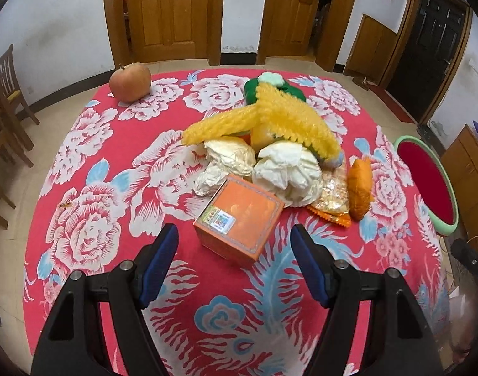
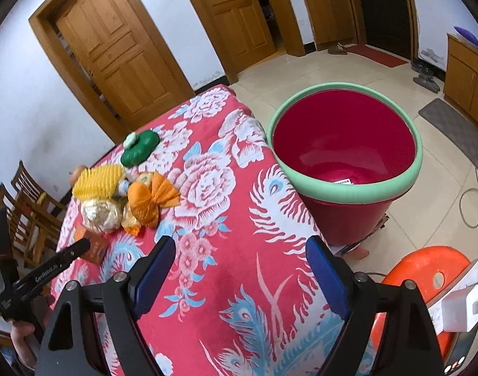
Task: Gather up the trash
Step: 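Grasp the orange box with the left tool while the right grasps the orange bag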
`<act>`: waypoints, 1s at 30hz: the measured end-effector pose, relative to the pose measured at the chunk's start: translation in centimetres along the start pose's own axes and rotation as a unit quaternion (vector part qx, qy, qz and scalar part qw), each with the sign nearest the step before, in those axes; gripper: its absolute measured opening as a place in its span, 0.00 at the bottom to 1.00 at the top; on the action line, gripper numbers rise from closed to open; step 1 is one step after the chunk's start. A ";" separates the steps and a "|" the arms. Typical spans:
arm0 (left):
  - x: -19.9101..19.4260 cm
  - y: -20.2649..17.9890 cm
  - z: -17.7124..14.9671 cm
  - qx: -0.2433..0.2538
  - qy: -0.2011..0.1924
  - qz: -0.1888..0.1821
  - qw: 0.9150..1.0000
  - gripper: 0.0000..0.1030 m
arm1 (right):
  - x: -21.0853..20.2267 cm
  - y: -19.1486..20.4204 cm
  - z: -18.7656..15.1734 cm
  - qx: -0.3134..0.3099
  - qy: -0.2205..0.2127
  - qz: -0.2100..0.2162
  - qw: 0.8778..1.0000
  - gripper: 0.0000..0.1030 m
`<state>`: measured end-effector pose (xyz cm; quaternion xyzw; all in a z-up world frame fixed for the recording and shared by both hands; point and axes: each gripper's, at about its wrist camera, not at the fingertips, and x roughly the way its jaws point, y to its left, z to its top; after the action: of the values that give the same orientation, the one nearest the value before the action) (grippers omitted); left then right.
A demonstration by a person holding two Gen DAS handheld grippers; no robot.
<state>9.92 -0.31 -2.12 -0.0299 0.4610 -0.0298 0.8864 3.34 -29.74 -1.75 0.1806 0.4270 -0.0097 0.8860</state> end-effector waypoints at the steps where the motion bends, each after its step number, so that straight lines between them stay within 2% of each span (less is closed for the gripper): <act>1: 0.2 0.1 -0.1 0.000 0.000 0.000 1.000 0.71 | 0.0 0.1 -0.1 -0.004 0.001 -0.003 1.000 0.84; 3: 0.4 0.3 -0.2 -0.003 0.001 -0.002 1.000 0.64 | -0.2 0.1 -0.2 -0.014 0.003 -0.010 1.000 0.84; 4: 0.6 0.5 -0.2 -0.005 0.004 -0.006 1.000 0.55 | -0.4 0.1 -0.3 -0.019 0.002 -0.015 1.000 0.84; 5: 0.8 0.7 -0.3 -0.007 0.009 -0.014 1.000 0.51 | -0.6 0.1 -0.5 -0.022 0.001 -0.019 1.000 0.84; 12: 0.1 1.8 -0.9 -0.020 0.000 -0.025 0.999 0.51 | -2.5 -0.2 -1.2 -0.031 0.001 -0.030 0.999 0.84; 19: -1.6 3.4 -1.4 -0.034 -0.017 -0.041 0.998 0.51 | -3.7 1.1 -2.1 -0.024 0.012 0.014 1.000 0.77; 26: -2.3 5.0 -0.9 -0.035 -0.042 -0.021 0.998 0.51 | -2.1 3.6 -2.1 -0.027 0.029 0.032 0.999 0.62; 30: -2.1 6.0 -0.6 -0.043 -0.047 -0.014 0.998 0.51 | 0.0 5.0 -1.4 -0.029 0.051 0.043 0.997 0.58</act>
<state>8.37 5.79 -1.23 -0.0756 0.4190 -0.0209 0.9046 3.17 -24.62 -1.01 0.1734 0.4638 0.0496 0.8674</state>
